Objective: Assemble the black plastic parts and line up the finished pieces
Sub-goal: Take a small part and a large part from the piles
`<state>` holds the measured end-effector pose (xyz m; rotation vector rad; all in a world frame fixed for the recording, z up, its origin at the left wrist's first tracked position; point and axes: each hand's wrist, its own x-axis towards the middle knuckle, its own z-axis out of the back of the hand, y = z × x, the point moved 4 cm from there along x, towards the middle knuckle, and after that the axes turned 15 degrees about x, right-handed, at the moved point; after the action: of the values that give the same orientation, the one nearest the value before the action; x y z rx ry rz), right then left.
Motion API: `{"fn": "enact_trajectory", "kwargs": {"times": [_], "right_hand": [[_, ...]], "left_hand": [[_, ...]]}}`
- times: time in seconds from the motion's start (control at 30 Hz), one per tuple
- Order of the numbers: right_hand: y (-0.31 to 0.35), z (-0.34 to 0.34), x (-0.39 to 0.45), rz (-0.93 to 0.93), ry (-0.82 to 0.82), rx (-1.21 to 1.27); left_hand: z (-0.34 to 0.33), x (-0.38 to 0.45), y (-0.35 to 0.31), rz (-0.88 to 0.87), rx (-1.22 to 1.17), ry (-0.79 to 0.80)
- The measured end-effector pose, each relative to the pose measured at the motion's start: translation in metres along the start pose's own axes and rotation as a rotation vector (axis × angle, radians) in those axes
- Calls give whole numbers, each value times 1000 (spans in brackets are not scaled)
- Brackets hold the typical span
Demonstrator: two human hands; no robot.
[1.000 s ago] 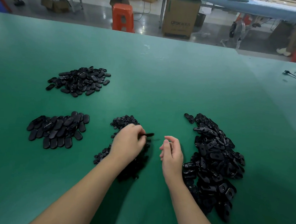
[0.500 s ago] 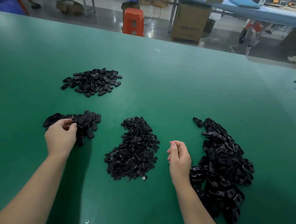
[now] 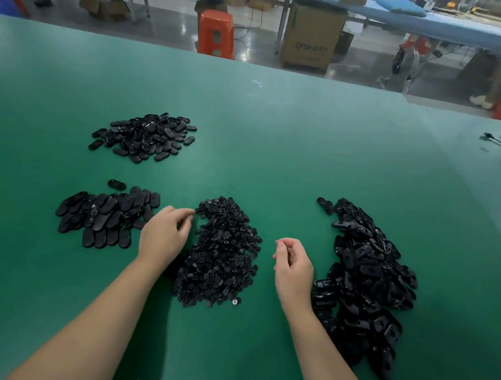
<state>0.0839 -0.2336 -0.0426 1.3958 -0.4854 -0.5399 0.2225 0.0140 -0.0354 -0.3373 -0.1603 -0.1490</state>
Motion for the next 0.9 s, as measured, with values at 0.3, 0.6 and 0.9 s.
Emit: {"fn": "enact_trajectory", "kwargs": {"times": [0.3, 0.6, 0.9], "right_hand": [[1, -5, 13, -65, 95, -170], [44, 18, 132, -145, 174, -989], [25, 18, 145, -178, 225, -1207]], "left_hand": [[-10, 3, -4, -65, 37, -42], [-11, 5, -5, -37, 32, -38], [-12, 5, -2, -35, 41, -32]]}}
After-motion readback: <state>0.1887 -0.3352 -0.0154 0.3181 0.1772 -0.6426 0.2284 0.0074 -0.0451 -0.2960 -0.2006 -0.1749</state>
